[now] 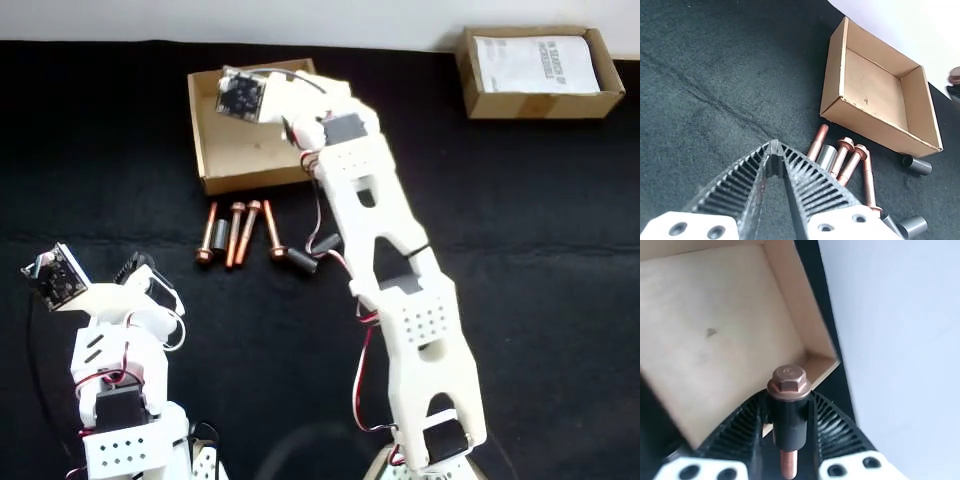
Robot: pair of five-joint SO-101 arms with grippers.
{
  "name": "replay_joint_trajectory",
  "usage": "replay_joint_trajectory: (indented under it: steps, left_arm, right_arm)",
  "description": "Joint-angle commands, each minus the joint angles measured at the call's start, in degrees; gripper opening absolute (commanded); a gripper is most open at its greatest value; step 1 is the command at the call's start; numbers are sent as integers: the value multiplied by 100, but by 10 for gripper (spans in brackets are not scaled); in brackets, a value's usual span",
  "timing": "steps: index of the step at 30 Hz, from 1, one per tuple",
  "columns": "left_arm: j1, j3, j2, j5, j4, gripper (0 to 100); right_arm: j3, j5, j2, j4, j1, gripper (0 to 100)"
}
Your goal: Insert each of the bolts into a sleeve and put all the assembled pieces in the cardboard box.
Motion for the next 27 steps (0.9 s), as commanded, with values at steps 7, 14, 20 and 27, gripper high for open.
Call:
replay_joint_trajectory:
  steps: [7, 14, 20, 27]
  left_arm:
    - [110, 110, 31, 9, -79, 27]
    - [92, 101, -259, 0, 202, 27]
    - [92, 101, -268, 0, 202, 27]
    - [92, 101, -268, 0, 193, 27]
  right_arm:
    - [-365, -158, 629, -268, -48, 15]
    - [-382, -396, 681, 532, -295, 198]
    - [-611, -422, 655, 734, -462, 202]
    - [-2440, -1424, 321, 2580, -585, 202]
